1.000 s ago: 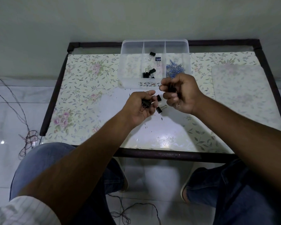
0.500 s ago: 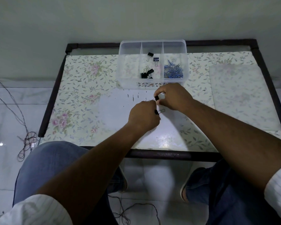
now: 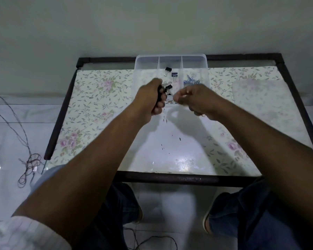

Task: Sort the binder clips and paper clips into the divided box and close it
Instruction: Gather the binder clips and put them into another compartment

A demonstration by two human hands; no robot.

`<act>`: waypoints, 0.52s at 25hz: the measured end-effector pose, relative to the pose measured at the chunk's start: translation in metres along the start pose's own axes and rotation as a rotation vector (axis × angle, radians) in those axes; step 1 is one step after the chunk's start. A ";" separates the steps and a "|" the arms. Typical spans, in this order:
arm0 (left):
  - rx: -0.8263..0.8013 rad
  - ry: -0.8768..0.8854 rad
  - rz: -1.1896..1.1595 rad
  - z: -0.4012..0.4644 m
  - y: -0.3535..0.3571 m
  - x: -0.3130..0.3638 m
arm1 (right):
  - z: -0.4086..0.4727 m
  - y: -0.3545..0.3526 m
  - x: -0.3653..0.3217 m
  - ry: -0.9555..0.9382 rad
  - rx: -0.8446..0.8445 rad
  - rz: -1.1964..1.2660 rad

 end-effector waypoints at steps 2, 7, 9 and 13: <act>0.068 0.027 -0.102 0.017 0.001 0.019 | 0.004 -0.008 -0.011 0.074 0.081 0.389; 0.049 0.054 -0.180 0.063 0.023 0.034 | 0.030 -0.004 -0.026 0.132 0.230 0.738; 0.097 0.067 -0.143 0.074 0.015 0.035 | 0.045 -0.004 -0.030 0.107 0.279 0.825; 0.119 0.103 -0.080 0.078 0.002 0.036 | 0.078 -0.004 -0.031 0.067 0.362 0.890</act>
Point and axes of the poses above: each hand's wrist, its own z-axis towards the middle knuckle, its own y-axis out of the palm, x = y × z, the point moved 9 cm from there along z, towards the middle knuckle, and after that the axes turned 2 degrees about y, right-handed, at the moved point
